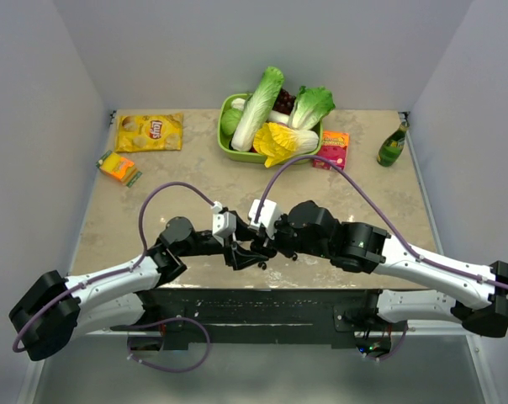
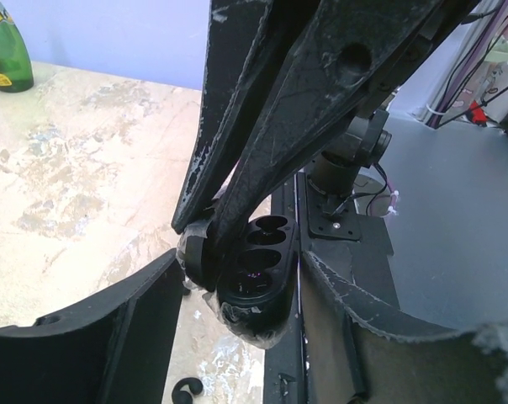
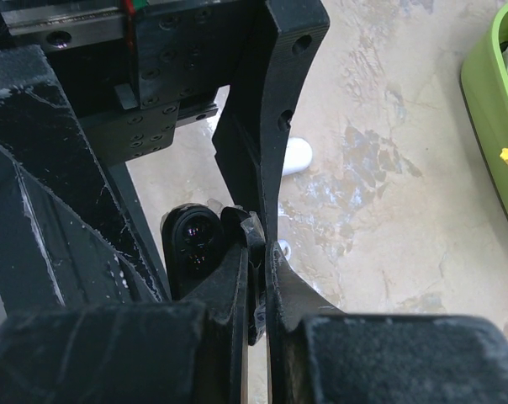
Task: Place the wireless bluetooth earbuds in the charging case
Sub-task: Adjust the charging case.
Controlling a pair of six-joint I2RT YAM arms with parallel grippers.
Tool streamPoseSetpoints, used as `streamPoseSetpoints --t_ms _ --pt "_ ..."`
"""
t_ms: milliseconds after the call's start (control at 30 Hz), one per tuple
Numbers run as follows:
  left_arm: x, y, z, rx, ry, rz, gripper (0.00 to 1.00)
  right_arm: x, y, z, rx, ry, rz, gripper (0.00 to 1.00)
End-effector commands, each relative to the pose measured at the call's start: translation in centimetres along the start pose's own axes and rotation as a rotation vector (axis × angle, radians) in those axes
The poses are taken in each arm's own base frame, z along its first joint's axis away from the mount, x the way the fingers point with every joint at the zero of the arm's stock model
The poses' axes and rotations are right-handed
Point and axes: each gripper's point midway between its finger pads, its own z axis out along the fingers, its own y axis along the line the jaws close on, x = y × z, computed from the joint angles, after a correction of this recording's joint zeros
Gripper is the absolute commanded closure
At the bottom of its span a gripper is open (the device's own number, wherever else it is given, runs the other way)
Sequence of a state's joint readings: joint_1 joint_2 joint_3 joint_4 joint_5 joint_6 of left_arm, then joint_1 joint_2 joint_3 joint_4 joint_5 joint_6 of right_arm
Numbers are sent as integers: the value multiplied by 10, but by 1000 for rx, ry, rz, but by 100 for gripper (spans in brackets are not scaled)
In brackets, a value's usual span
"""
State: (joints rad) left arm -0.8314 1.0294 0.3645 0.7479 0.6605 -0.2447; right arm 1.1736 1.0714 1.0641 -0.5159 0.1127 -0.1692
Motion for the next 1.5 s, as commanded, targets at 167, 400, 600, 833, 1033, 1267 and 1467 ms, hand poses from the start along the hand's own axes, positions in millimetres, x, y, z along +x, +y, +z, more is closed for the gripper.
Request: streamPoseSetpoints --t_ms 167,400,600,833,1033,1267,1467 --pt "-13 0 2 10 -49 24 39 -31 -7 -16 21 -104 10 100" --pt "-20 -3 1 15 -73 38 47 -29 -5 -14 17 -98 10 100" --pt "-18 -3 1 21 -69 41 59 -27 -5 -12 15 -91 10 100" --pt "-19 1 1 -8 -77 31 40 -29 -5 -12 16 -94 10 100" --pt "-21 2 1 -13 -82 36 39 -29 -5 -11 16 -91 8 100" --pt "-19 2 1 -1 -80 37 46 -29 -5 -10 17 -90 8 100" --pt "-15 3 2 5 -72 25 58 -30 -5 -12 13 -94 10 100"
